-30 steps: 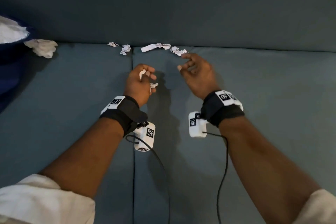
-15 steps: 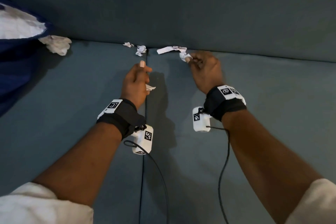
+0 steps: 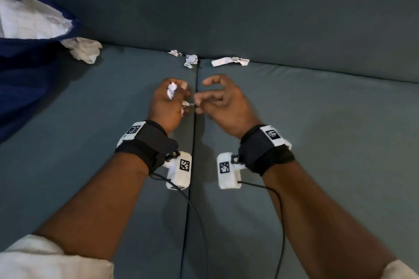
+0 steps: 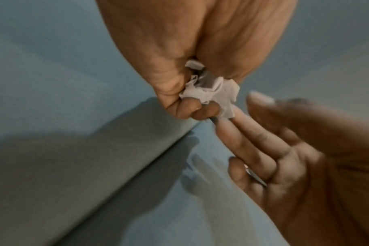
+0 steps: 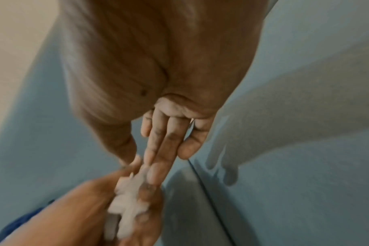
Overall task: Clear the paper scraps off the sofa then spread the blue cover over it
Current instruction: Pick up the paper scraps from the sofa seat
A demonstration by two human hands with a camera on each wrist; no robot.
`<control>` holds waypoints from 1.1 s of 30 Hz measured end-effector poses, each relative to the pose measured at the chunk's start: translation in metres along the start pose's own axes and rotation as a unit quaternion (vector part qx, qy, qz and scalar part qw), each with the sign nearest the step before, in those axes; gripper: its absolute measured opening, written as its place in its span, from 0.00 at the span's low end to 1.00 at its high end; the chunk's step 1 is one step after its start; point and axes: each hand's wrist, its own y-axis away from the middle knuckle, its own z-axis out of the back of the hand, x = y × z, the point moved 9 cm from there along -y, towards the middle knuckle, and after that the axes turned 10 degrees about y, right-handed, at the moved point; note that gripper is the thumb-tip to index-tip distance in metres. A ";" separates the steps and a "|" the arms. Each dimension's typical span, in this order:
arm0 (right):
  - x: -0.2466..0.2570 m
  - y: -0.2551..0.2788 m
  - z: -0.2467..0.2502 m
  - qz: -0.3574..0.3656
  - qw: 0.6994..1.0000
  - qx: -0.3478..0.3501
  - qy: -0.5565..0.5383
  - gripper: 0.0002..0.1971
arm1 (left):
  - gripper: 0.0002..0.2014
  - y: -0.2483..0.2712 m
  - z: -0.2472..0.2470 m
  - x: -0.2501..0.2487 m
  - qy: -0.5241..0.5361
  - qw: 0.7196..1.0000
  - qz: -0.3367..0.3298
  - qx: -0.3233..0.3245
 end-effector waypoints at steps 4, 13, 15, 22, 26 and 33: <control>-0.017 -0.035 0.068 -0.014 0.971 -0.179 0.159 0.10 | 0.04 -0.006 0.027 0.003 -0.017 1.000 0.013 -0.005; -0.022 -0.066 0.084 -0.118 0.890 -0.308 0.314 0.33 | 0.16 -0.004 0.048 -0.004 -0.104 0.994 -0.045 -0.002; -0.024 -0.069 0.083 -0.127 0.882 -0.316 0.327 0.24 | 0.16 -0.005 0.054 -0.001 -0.092 0.995 -0.029 -0.009; -0.024 -0.069 0.086 -0.103 0.893 -0.305 0.313 0.18 | 0.22 -0.012 0.064 0.000 -0.063 0.998 -0.002 -0.001; 0.005 -0.044 0.052 0.063 0.949 -0.241 0.194 0.13 | 0.37 -0.013 0.052 0.002 -0.015 0.999 0.045 0.014; 0.051 -0.004 -0.074 0.202 0.945 -0.052 0.252 0.11 | 0.21 -0.016 0.028 -0.005 0.043 0.998 0.035 0.028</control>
